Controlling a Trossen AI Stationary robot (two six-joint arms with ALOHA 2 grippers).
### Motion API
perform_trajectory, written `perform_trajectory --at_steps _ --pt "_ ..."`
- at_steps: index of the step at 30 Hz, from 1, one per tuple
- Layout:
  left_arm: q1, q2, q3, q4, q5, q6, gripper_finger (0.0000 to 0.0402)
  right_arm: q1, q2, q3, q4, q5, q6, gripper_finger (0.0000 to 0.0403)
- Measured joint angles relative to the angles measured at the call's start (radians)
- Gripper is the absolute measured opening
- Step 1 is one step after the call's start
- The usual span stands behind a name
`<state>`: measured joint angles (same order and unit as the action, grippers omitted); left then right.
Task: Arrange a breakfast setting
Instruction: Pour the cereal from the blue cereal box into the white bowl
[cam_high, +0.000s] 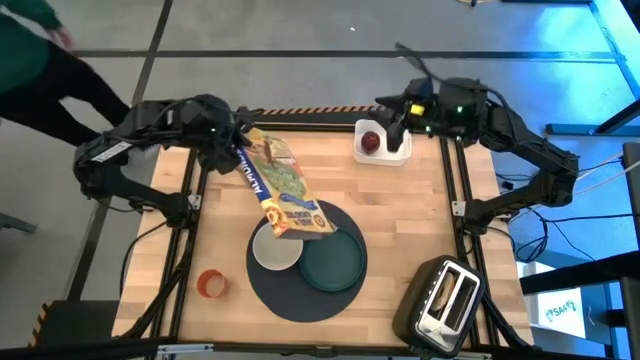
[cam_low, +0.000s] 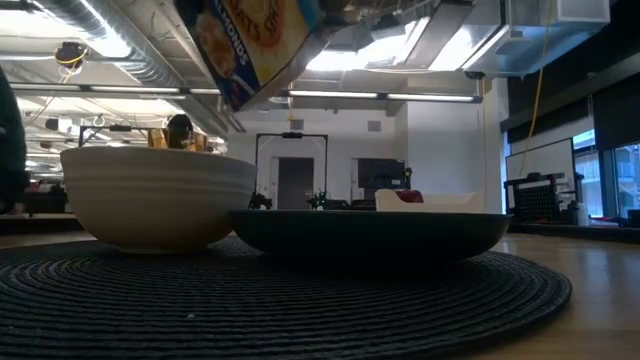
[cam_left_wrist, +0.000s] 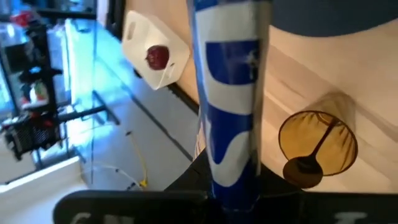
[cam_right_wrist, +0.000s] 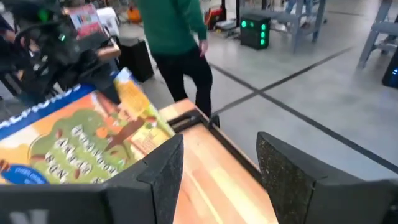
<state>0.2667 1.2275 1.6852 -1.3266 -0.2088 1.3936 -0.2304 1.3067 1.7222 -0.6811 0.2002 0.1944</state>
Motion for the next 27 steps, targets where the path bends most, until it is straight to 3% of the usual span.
perform_trajectory --at_steps 4,7,10,18,27 --pt "0.028 0.042 0.0 -0.001 0.006 0.094 0.0012 0.078 0.008 -0.004 -0.077 0.092 0.048 0.0193" --pt "0.035 0.066 0.0 0.004 -0.003 0.166 0.0012 0.13 0.019 -0.058 -0.115 0.07 0.171 0.0193" --pt "0.034 0.072 -0.001 0.027 -0.016 0.191 0.0012 0.184 0.049 -0.161 -0.038 -0.023 0.27 0.0193" --pt "0.033 0.08 0.0 0.025 -0.063 0.224 0.0012 0.264 0.197 -0.411 0.421 -0.171 0.337 0.0193" --pt "0.018 0.095 0.0 0.025 -0.07 0.271 0.0012 0.263 0.331 -0.422 0.474 -0.167 0.35 0.0193"
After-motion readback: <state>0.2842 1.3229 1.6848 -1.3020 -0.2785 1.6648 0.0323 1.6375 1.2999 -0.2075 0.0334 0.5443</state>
